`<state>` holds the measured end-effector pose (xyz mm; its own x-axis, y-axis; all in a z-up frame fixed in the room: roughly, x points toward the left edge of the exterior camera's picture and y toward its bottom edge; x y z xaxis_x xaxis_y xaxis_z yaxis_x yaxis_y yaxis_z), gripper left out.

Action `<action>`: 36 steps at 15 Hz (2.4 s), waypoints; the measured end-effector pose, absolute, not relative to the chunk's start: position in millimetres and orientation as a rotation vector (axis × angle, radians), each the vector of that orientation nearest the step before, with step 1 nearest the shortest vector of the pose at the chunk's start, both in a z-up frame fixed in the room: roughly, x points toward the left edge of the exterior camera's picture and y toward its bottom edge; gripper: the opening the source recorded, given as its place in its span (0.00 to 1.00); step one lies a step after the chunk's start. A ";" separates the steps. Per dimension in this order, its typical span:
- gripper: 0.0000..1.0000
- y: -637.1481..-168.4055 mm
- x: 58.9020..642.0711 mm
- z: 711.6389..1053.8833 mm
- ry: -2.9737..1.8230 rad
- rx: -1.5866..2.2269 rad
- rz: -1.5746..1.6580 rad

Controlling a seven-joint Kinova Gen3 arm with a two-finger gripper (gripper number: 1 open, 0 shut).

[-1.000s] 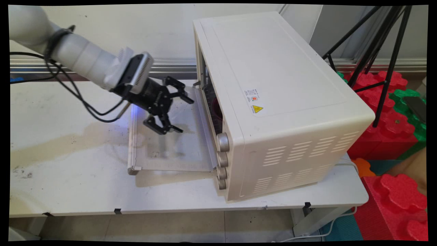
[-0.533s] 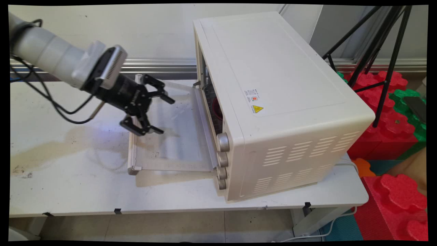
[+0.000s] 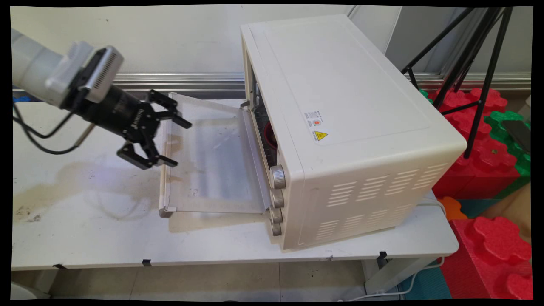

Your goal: Close the oven

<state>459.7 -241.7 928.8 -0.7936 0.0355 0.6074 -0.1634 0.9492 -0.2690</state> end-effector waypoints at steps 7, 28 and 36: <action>1.00 -212.1 499.2 949.3 -2.494 0.234 0.383; 1.00 -209.2 554.7 870.6 -2.553 0.511 0.249; 0.00 -232.6 543.2 825.1 -2.507 0.566 0.219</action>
